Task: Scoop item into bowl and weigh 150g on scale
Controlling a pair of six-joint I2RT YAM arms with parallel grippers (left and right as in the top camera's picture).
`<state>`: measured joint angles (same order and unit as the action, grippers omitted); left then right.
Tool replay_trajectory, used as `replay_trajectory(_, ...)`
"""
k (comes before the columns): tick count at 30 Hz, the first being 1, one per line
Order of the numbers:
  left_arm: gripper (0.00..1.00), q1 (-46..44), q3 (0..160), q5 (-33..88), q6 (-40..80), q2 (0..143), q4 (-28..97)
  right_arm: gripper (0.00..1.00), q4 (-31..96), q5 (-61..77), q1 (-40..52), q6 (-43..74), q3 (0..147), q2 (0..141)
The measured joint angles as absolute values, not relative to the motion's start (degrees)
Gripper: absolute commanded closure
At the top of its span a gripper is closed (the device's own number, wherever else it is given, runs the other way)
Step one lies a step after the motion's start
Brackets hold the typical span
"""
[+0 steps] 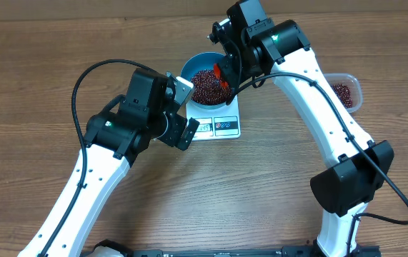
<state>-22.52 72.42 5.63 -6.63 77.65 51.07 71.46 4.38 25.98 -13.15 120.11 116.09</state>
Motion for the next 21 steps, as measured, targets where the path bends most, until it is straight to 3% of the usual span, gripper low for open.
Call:
replay_trajectory(13, 0.00, -22.52, 72.42, 5.63, -6.63, 77.65, 51.07, 0.96, 70.70, 3.40, 25.98, -15.84, 120.11, 116.09)
replay_trajectory(21, 0.00, -22.52, 72.42, 5.63, -6.63, 77.65, 51.07, 0.96, 70.74, 10.28, 25.32, -15.40, 120.11, 116.09)
